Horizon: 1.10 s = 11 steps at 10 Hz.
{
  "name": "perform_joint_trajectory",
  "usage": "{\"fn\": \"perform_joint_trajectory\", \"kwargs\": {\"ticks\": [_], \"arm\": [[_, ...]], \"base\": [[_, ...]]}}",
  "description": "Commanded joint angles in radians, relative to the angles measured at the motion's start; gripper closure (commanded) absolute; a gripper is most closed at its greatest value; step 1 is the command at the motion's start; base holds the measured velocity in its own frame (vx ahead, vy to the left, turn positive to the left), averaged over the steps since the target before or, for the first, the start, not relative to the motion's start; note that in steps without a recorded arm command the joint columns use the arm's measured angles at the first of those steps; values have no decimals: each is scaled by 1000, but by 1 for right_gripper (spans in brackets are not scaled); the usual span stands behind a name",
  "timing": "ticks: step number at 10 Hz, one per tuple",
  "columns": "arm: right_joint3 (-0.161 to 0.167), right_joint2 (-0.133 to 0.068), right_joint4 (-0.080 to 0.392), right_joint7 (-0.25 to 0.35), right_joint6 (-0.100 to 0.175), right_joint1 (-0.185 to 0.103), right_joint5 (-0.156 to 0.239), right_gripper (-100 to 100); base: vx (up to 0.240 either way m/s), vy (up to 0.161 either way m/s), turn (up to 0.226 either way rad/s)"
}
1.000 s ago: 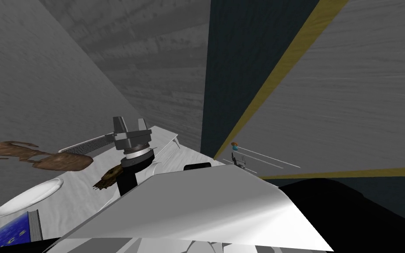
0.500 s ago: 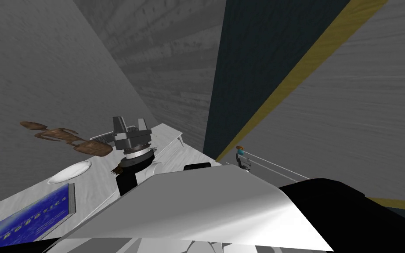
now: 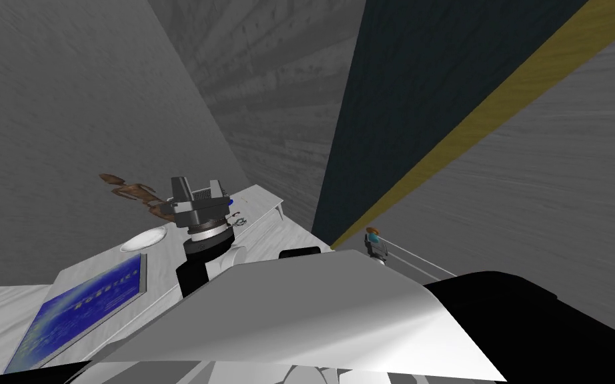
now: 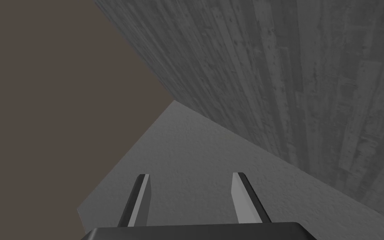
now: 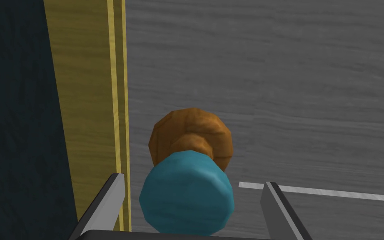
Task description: Pull the door open
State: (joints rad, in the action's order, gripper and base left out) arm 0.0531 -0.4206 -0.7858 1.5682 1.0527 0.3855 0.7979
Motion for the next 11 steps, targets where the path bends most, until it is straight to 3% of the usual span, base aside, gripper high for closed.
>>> {"fn": "perform_joint_trajectory", "kwargs": {"ticks": [1,4,5,6,11], "arm": [[-38,0,32,27,-5,-8,-2,-100],[-72,2,66,52,-9,-18,-5,-100],[-65,1,49,41,-12,-12,-3,-100],[-65,1,49,41,-12,-12,-3,100],[-65,1,49,41,-12,-12,-3,100]], "base": [[1,11,202],[2,7,134],[1,1,21],[0,-1,-21],[0,0,0]]}}
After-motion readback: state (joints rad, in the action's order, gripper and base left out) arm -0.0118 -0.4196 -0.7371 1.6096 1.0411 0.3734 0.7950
